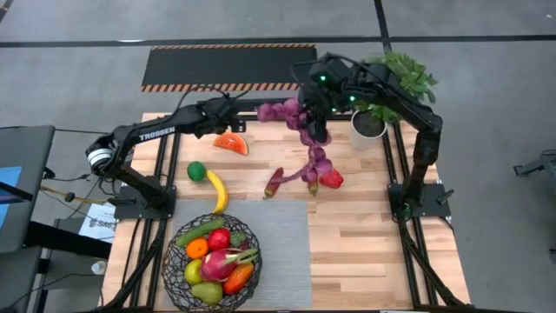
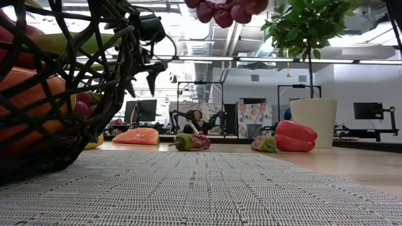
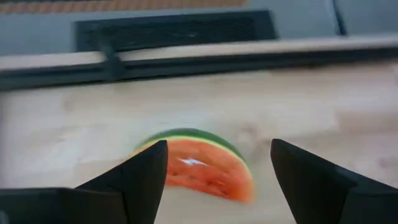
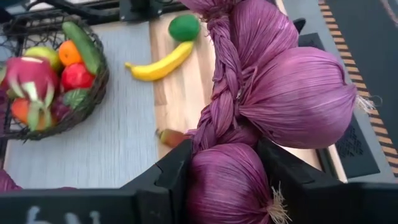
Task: Build produce basket
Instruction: Move the purple garlic to the center of the table
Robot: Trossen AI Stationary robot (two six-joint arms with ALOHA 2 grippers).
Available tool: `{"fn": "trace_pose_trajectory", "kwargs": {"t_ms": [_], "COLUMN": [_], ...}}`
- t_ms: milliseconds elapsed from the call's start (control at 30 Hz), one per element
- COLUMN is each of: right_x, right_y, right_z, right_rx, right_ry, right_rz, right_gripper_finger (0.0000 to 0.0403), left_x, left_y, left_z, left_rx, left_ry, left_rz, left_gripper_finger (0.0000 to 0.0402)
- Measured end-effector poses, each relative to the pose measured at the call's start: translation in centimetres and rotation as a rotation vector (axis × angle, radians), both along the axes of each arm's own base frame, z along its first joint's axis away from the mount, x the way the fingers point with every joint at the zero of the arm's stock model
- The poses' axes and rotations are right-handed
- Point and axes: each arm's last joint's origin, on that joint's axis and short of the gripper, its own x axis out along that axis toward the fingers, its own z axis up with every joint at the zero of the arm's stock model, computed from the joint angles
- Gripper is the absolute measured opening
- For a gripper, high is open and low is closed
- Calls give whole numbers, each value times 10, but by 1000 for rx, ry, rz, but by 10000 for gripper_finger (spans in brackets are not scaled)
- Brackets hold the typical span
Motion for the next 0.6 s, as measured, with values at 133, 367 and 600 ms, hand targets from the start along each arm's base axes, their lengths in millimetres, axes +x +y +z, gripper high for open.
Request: {"fn": "trace_pose_trajectory", "kwargs": {"t_ms": [133,367,600], "right_x": [3,12,31], "right_y": [8,3,1], "right_z": [0,-8,-53], "right_rx": [0,4,66], "right_ry": [3,8,175], "right_rz": [24,19,30], "right_gripper_finger": [170,168,171], "left_x": [-7,-13,-7], "left_y": [-2,-5,-5], "left_z": [-2,-13,-16], "left_rx": [2,-82,-164], "left_ry": [41,136,82], "left_rz": [112,152,53], "left_gripper_finger": [254,241,247]}}
